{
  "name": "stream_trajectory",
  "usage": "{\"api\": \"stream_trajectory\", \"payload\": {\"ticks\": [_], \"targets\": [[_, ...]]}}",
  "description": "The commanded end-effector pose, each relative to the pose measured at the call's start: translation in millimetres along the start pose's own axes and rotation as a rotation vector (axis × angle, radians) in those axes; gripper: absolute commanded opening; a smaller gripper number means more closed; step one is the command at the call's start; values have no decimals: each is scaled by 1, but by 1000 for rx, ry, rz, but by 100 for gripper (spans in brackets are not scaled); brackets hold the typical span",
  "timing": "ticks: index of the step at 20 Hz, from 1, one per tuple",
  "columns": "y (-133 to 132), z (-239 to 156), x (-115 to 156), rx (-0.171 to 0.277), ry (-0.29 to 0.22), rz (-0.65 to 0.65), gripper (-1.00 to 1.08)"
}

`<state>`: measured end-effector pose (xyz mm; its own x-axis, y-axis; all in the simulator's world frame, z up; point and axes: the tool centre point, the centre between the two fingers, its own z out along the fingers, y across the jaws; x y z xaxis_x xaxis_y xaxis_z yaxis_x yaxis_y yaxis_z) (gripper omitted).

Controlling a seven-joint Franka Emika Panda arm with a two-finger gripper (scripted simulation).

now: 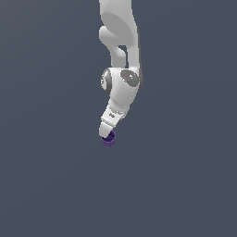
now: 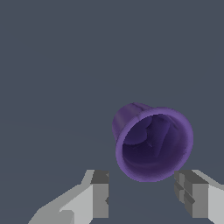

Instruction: Pick up the object and move it to a goal position.

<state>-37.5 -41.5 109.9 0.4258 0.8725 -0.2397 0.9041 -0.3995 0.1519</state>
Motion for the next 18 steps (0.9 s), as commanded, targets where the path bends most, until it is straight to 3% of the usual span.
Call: {"api": "stream_trajectory", "payload": {"ticks": [1, 9, 18], "targets": [[-3, 4, -1, -8, -10, -77, 28], [-9, 11, -4, -20, -29, -222, 28], [-10, 15, -4, -22, -31, -242, 28]]}}
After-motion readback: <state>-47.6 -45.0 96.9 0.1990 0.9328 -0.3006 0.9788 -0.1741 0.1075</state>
